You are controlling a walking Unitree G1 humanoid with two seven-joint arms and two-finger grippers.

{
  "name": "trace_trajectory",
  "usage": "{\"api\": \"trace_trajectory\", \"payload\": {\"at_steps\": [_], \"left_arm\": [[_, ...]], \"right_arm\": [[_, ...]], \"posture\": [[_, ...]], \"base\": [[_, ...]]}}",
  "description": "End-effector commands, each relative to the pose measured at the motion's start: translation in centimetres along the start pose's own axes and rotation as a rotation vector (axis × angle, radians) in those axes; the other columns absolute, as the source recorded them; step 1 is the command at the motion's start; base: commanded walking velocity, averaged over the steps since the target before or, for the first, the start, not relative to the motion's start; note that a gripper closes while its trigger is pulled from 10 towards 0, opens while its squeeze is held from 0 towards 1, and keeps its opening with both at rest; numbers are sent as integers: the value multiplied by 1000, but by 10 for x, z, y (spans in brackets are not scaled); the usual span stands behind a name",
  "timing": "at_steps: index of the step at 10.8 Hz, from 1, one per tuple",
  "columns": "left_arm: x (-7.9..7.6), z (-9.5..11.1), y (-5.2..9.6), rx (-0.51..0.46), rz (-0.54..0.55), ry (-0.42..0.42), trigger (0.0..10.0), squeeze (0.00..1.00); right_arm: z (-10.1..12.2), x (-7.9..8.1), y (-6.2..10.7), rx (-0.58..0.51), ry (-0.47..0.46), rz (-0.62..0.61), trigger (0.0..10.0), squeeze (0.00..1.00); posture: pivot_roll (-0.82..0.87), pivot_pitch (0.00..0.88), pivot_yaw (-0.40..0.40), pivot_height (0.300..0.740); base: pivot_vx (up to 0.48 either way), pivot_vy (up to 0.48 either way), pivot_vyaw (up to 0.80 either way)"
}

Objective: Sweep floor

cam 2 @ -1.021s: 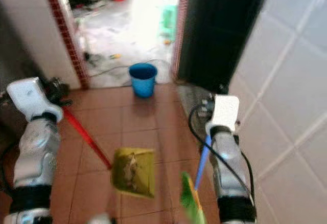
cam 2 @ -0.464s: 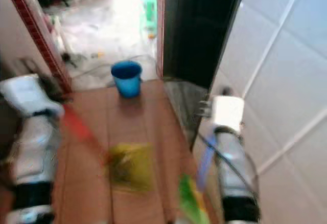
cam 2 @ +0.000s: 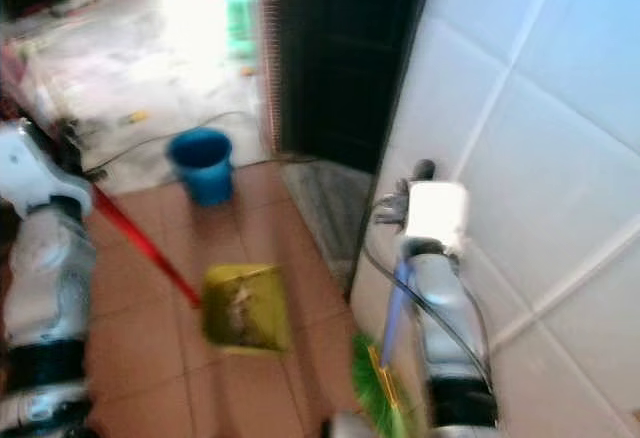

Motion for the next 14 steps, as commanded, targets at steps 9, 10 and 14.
{"api": "trace_trajectory", "payload": {"at_steps": [9,10,14], "left_arm": [[18,71,-31,-239,126,95,10000,0],[17,72,-31,-240,123,91,10000,0],[17,80,-35,-259,122,109,10000,0]], "right_arm": [[8,10,-8,-37,-4,33,10000,0],[8,11,-8,-37,-5,34,10000,0],[7,13,-8,-36,-8,37,10000,0]], "posture": [[-77,0,-31,740],[-77,0,-30,740],[-75,0,-29,740]], "base": [[340,287,0],[480,0,0],[480,0,0]]}}
Point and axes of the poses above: a point about 5 cm out from each wrist's last joint towards the gripper, its own y axis pointing back from the gripper into the wrist, its own z axis along the axis of the wrist's last joint, x = y × z, the point moved 1 cm from there along -y, pointing out of the wrist towards the gripper, and after that the axes turned 2 degrees about -y, right-handed, at the moved point
